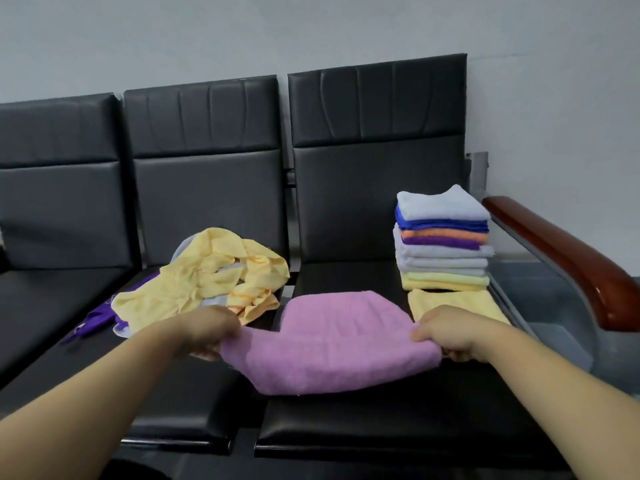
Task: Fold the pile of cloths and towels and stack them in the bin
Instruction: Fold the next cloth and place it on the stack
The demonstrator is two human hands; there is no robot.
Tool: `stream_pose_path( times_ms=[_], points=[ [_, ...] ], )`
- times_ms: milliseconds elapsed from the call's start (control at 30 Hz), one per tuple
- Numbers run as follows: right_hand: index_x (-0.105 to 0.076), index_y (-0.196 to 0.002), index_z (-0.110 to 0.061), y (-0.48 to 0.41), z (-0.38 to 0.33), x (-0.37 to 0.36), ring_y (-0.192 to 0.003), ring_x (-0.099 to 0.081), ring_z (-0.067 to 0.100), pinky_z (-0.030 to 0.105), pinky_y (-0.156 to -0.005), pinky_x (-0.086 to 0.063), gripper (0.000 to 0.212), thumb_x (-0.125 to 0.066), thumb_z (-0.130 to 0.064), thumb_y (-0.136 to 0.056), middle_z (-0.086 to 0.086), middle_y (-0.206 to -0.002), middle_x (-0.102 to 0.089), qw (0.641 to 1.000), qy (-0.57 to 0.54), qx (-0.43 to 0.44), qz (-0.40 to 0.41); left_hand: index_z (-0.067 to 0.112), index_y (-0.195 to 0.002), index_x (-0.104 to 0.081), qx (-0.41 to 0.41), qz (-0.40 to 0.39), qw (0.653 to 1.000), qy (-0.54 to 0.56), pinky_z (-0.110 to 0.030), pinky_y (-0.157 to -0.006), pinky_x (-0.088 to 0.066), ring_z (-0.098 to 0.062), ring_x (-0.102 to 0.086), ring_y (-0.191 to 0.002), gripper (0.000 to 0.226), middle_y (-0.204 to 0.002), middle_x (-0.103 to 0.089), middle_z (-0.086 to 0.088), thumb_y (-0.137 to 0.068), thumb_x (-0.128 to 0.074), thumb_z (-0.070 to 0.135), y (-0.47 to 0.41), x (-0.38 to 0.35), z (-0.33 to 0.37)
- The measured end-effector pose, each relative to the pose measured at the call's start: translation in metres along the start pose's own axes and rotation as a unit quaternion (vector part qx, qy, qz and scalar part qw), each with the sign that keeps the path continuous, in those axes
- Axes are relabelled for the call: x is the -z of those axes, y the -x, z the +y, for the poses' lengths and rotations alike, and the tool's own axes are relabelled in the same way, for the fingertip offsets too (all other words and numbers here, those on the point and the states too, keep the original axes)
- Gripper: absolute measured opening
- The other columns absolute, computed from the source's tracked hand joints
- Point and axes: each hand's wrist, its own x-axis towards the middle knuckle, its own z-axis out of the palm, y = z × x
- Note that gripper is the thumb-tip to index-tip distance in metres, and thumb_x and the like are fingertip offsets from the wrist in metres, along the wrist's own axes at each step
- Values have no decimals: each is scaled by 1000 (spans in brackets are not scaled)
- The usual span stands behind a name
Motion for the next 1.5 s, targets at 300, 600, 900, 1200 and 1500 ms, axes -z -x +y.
stream_pose_path(
  times_ms=[300,600,900,1200,1500],
  points=[
    [-69,-82,-14,-30,-1,-18,-76,-61,20,34,-70,-51,13,-68,-21,-93,7,-84,-67,992,-64,61,89,6,-79,-59,-47,143,988,-25,-37,-62,-48,-26,-55,-67,17,-80,-59,-14,-94,-54,11,-46,-34,-15],
    [-61,-81,-26,-73,-20,-25,-87,-62,17,28,-61,-40,15,-60,-25,-96,-2,-93,-67,982,90,74,150,24,-84,-67,-77,145,965,-202,-29,-67,-47,-17,-59,-82,8,-86,-66,2,-90,-62,26,-75,-55,2],
    [-53,-91,-13,-109,-42,-29,-70,-55,15,31,-53,-33,29,-57,-41,-96,0,-84,-61,982,81,48,164,24,-82,-57,-161,110,930,-312,-33,-63,-41,-13,-57,-77,29,-82,-61,5,-92,-49,50,-88,-84,41],
    [-60,-77,-10,-133,-47,-13,-63,-52,21,29,-52,-35,20,-62,-26,-89,4,-74,-59,987,122,15,108,28,-101,-55,-289,-32,896,-335,-26,-78,-38,-12,-50,-92,24,-102,-52,11,-94,-63,50,-85,-126,77],
    [-57,-79,-13,-147,-40,-20,-73,-49,22,35,-66,-41,13,-68,-10,-86,8,-77,-52,977,-183,51,101,31,-88,-42,-298,-46,902,-310,-27,-74,-33,-12,-46,-88,27,-85,-43,17,-94,-65,45,-97,-130,74]
  ],
)
